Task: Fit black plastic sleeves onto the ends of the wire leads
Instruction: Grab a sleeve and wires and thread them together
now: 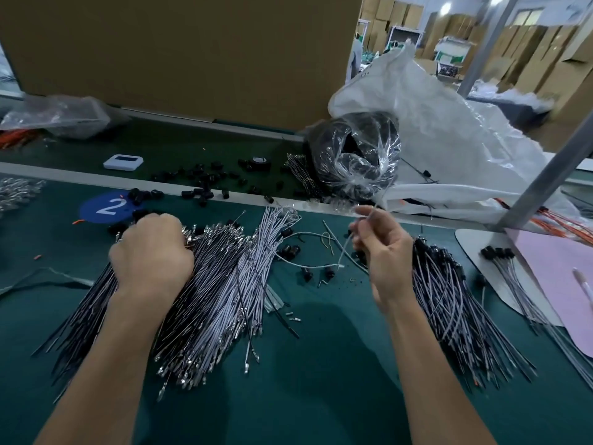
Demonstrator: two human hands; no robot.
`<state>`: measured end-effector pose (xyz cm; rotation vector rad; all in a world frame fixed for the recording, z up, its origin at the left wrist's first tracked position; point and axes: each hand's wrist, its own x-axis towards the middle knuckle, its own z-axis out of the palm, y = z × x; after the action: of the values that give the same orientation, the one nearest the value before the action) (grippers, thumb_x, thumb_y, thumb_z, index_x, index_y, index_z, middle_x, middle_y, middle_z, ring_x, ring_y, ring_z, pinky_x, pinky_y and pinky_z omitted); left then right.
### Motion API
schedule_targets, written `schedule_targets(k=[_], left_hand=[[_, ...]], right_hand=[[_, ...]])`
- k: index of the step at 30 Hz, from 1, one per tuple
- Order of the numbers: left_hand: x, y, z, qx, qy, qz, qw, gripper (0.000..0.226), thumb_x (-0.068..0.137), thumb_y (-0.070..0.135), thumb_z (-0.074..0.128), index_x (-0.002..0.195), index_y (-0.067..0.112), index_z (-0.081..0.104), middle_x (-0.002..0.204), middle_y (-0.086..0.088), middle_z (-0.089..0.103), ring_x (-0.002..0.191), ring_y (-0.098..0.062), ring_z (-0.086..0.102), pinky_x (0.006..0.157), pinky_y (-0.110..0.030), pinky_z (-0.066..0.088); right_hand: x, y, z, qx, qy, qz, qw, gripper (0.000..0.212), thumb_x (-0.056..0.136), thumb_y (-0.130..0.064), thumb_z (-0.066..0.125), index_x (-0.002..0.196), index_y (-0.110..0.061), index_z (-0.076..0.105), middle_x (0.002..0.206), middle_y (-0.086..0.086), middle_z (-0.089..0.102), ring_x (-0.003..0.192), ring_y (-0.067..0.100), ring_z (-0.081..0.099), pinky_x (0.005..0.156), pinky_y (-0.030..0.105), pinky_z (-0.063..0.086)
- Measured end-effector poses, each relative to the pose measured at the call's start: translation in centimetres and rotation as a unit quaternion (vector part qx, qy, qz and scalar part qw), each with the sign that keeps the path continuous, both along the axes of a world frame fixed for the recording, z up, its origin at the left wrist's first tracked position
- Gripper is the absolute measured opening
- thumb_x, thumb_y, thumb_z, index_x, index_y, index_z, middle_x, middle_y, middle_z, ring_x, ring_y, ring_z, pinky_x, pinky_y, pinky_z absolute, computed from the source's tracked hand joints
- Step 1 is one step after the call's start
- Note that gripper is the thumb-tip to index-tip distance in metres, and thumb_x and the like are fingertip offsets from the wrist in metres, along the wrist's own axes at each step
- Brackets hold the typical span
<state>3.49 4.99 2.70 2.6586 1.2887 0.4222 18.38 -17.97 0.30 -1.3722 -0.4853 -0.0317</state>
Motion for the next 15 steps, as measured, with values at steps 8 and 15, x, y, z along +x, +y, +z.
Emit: schedule_targets(k=[8, 15], left_hand=[[-1.2, 0.2, 2.7, 0.031, -0.121, -0.02, 0.992, 0.019, 0.092, 0.007, 0.06, 0.101, 0.017, 0.073, 0.096, -0.02, 0.067, 0.087, -0.042, 0.061, 0.07, -0.043, 0.049], [0.2, -1.2, 3.6, -0.19, -0.238, -0.184, 0.935, 0.017, 0.093, 0.011, 0.063, 0.087, 0.026, 0.063, 0.071, 0.01, 0.07, 0.048, -0.003, 0.058, 0.049, -0.021, 0.043]], right_hand=[[-1.2, 0.7, -0.1, -0.066, -0.103, 0.018, 0.992, 0.021, 0.089, 0.004, 0.063, 0.094, -0.014, 0.073, 0.082, 0.003, 0.075, 0.076, 0.016, 0.072, 0.075, 0.022, 0.055], [-1.9, 1.6, -0.8, -0.083, -0.148, -0.057, 0.984, 0.022, 0.087, -0.003, 0.069, 0.098, -0.022, 0.073, 0.085, -0.006, 0.075, 0.079, 0.014, 0.071, 0.074, 0.027, 0.058]])
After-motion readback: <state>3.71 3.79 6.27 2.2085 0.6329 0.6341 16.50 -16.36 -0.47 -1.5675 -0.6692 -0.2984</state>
